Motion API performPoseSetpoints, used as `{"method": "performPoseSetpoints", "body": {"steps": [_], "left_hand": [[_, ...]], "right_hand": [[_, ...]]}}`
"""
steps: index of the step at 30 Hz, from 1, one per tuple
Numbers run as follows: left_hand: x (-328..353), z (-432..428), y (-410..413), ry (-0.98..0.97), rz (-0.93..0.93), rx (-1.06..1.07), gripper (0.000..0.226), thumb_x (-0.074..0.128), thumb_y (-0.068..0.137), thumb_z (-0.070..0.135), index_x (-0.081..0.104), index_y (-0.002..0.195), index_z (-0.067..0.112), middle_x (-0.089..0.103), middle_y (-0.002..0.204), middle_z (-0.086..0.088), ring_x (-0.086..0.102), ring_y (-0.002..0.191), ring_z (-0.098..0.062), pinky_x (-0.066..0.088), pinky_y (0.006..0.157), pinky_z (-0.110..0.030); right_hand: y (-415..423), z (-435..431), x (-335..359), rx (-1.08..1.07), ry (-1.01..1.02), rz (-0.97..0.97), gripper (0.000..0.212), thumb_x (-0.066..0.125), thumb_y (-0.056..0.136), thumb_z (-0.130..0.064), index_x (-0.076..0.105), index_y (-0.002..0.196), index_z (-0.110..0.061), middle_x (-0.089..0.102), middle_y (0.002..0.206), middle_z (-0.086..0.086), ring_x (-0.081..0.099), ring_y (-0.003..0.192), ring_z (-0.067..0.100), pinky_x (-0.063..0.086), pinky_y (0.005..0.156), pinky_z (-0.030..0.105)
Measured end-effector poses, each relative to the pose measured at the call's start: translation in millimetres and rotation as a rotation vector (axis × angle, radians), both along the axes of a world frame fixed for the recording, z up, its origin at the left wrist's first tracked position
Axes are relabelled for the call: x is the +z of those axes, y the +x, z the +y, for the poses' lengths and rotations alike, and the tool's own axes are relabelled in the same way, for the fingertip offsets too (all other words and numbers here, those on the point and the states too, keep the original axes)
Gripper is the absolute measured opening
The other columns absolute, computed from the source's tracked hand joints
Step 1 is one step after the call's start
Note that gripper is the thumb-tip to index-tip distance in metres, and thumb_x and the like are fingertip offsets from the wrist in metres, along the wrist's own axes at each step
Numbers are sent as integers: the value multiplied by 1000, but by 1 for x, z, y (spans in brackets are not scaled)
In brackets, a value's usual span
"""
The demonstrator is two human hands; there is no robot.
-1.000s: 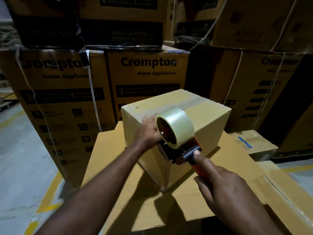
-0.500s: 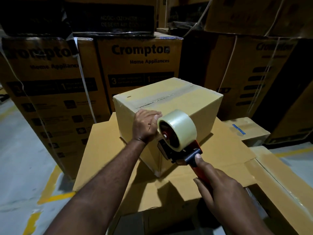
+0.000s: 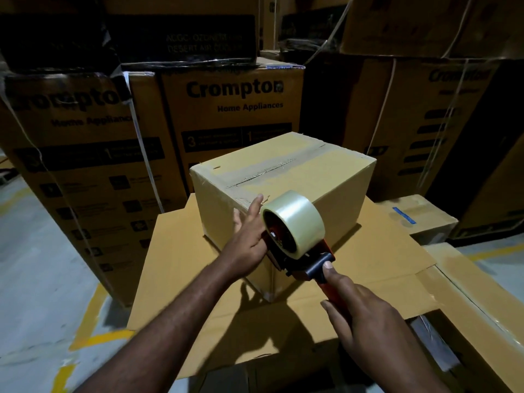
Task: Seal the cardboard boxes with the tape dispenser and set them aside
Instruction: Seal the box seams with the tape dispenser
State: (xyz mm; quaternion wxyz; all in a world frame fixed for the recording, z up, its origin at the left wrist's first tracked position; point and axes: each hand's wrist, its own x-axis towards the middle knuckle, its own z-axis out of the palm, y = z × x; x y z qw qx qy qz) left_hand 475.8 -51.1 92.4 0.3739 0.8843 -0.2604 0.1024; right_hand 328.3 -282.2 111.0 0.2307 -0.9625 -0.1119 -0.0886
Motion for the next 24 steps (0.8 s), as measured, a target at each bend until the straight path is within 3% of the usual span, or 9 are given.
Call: {"method": "performPoseSetpoints", "body": {"steps": [3,5,8,12,14,17,20,22,24], "left_hand": [[-6,-9,-7,51,-28,43,45,19,100,65,-5,134,80,-12,157,30,-28,146,6,-20,118,-63],[-5,-13,-12,-3,8,62,43,22,97,70,0,132,80,-7,157,25,-33,140,14,-23,117,-61],[-12,-13,-13,-83,82,119,44,45,103,50,16,129,70,-5,159,15,-40,125,26,-26,116,-56],[-28,-9,0,-20,-57,128,60,55,101,45,17,143,66,20,168,1,-10,155,-9,-16,117,-66],[-37,-8,7,-35,-41,160,54,49,98,60,30,147,50,25,166,1,-5,156,-12,-12,117,-67],[-35,-12,4,-63,50,256,84,35,81,89,39,149,39,17,168,4,-14,155,-13,-17,120,-60],[-20,-18,-5,-67,40,272,55,55,98,49,31,147,47,12,168,11,-21,141,12,-14,121,-58],[-15,-23,-8,21,-64,258,54,44,99,28,38,152,35,16,166,14,-18,147,6,-7,119,-67],[-15,-22,-4,80,-42,270,56,43,101,24,34,156,32,14,167,15,-22,147,7,-4,119,-68]], "right_hand": [[4,2,-2,-1,43,-34,70,49,96,-52,-6,136,-69,60,126,-15,58,106,5,47,84,18],[5,3,-6,13,53,-75,78,54,94,-49,-6,140,-67,64,118,-11,63,98,9,51,78,22],[7,8,-7,40,-39,-75,90,67,89,-41,1,149,-57,67,100,-6,64,74,11,55,61,24],[11,11,-10,45,-149,-112,109,88,69,-25,24,156,-31,63,82,0,58,52,13,51,39,29],[10,14,-10,51,-112,-97,104,85,73,-26,23,156,-33,63,82,0,60,54,16,53,41,33],[9,16,-4,44,-46,-55,85,69,85,-36,17,153,-46,66,87,-4,64,66,14,56,54,33],[12,21,6,-19,69,26,66,55,95,-44,17,149,-52,61,101,-16,55,83,3,47,72,20],[13,21,9,-49,133,84,59,49,98,-46,20,149,-50,52,101,-21,48,82,-3,42,70,12],[12,23,12,-24,136,99,57,48,98,-47,21,149,-51,58,113,-18,48,89,-3,44,77,14]]}}
